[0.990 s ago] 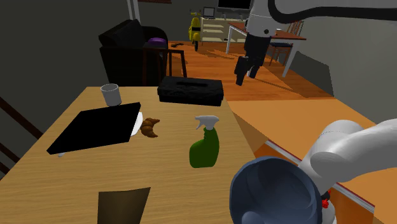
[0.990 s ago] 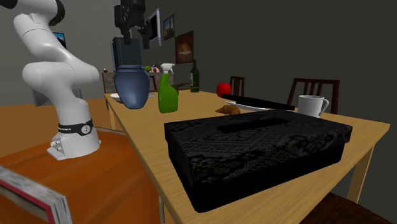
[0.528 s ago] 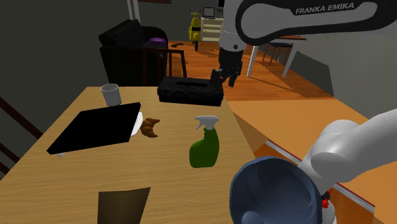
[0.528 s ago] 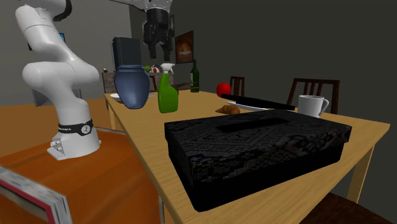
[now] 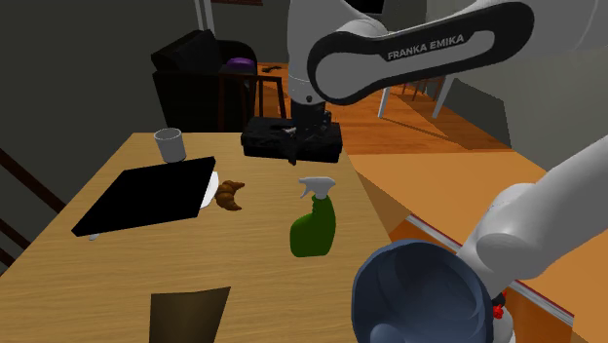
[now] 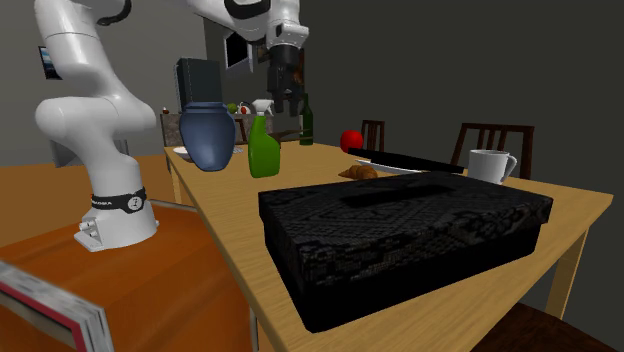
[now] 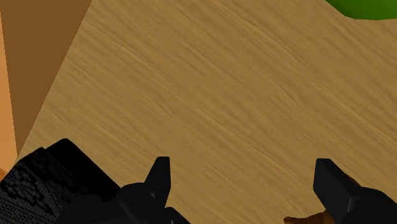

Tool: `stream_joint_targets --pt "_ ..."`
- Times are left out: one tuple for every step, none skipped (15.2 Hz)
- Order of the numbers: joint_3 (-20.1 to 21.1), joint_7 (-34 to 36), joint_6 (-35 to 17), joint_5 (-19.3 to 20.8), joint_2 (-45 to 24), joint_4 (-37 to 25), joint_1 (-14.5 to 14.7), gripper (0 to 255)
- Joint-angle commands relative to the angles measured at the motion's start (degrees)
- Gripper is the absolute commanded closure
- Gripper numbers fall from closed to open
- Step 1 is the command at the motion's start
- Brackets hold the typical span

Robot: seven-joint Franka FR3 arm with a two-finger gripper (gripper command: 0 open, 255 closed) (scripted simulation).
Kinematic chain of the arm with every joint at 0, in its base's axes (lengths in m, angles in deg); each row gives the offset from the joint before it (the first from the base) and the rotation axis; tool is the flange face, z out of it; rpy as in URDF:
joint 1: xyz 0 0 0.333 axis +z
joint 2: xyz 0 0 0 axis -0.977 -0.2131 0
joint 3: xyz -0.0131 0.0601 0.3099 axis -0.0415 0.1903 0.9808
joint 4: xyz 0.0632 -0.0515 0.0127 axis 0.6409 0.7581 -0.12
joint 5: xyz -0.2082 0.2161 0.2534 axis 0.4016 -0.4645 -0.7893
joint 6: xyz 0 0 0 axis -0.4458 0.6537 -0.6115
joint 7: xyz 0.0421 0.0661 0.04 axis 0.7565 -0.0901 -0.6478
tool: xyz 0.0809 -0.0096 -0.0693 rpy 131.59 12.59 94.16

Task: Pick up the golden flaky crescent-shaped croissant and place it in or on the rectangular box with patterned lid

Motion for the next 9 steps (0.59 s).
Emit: stream_joint_targets --pt "2.23 3.3 -1.99 2.19 -4.7 -2.27 -0.15 0" --pt "3.21 4.93 -2.63 3.43 -6.91 -3.49 -0.16 0" --pt "4.13 6.61 -3.18 4.8 -9.17 -4.79 -0.11 0" --pt "4.95 8.32 -3.63 6.29 -11.5 -6.18 0.02 0" --pt "5.7 10.05 -3.98 7.88 -13.88 -7.65 0.22 0" --pt "6.34 11.8 -4.22 9.56 -16.3 -9.22 0.52 0" --pt "6.9 13.54 -4.34 11.31 -18.78 -10.87 0.9 0" --pt "7.3 15.24 -4.36 13.1 -21.28 -12.62 1.43 0" --pt "7.58 16.9 -4.27 14.9 -23.81 -14.46 2.07 0"
